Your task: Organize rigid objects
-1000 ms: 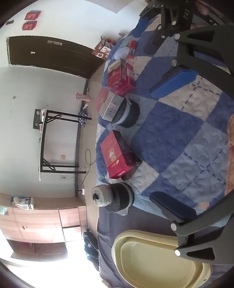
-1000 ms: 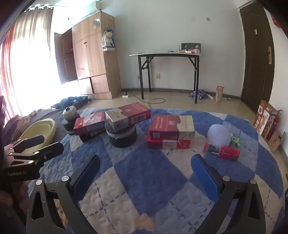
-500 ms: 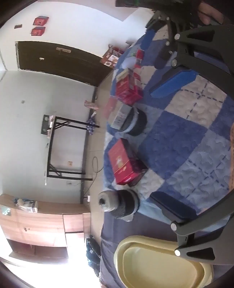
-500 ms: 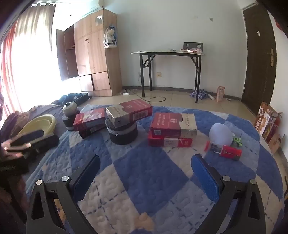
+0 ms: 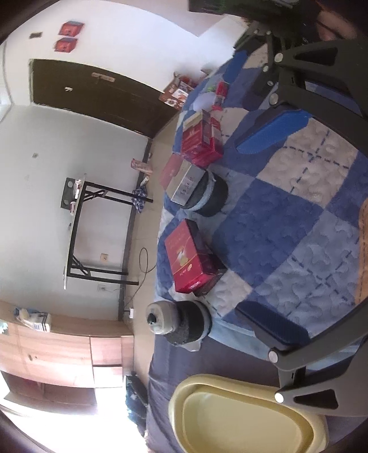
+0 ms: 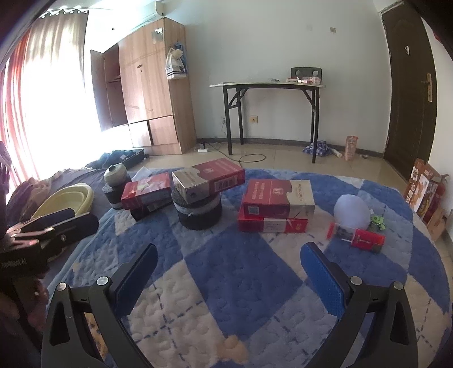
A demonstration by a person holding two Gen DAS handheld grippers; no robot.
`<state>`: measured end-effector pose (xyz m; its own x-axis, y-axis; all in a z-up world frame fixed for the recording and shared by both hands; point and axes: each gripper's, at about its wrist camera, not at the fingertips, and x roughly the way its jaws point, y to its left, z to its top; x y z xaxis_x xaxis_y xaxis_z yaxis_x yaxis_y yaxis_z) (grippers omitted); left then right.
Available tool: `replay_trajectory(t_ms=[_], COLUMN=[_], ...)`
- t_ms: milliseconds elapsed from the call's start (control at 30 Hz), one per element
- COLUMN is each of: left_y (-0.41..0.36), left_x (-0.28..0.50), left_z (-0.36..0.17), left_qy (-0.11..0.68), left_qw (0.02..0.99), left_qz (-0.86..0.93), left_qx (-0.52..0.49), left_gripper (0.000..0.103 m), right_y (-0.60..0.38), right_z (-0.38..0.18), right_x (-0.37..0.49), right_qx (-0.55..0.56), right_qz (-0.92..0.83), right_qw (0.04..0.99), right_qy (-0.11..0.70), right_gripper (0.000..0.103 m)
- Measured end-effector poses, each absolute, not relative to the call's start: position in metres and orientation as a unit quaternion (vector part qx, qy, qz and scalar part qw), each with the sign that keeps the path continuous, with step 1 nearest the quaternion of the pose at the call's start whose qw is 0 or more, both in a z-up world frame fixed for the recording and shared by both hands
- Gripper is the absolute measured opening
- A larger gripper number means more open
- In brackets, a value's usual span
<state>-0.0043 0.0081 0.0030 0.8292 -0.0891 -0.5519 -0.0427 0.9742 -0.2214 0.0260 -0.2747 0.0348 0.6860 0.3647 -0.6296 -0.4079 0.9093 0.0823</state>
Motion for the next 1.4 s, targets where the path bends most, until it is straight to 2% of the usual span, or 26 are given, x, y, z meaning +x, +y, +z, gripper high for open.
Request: replay_trajectory(t_ms=[1400], left_y=[0.006], left_x=[-0.003], left_z=[-0.001], left_qy=[0.294], left_qw=[0.950], left_qz=[0.000], left_qx=[-0.108], left_gripper=[0.103], right_y=[-0.270], right_z=[0.028], right_x=[0.030], right_qx=[-0.033], right_qz=[0.219], right_qw=[0.910], right_qy=[0.350], right_gripper=[0.103])
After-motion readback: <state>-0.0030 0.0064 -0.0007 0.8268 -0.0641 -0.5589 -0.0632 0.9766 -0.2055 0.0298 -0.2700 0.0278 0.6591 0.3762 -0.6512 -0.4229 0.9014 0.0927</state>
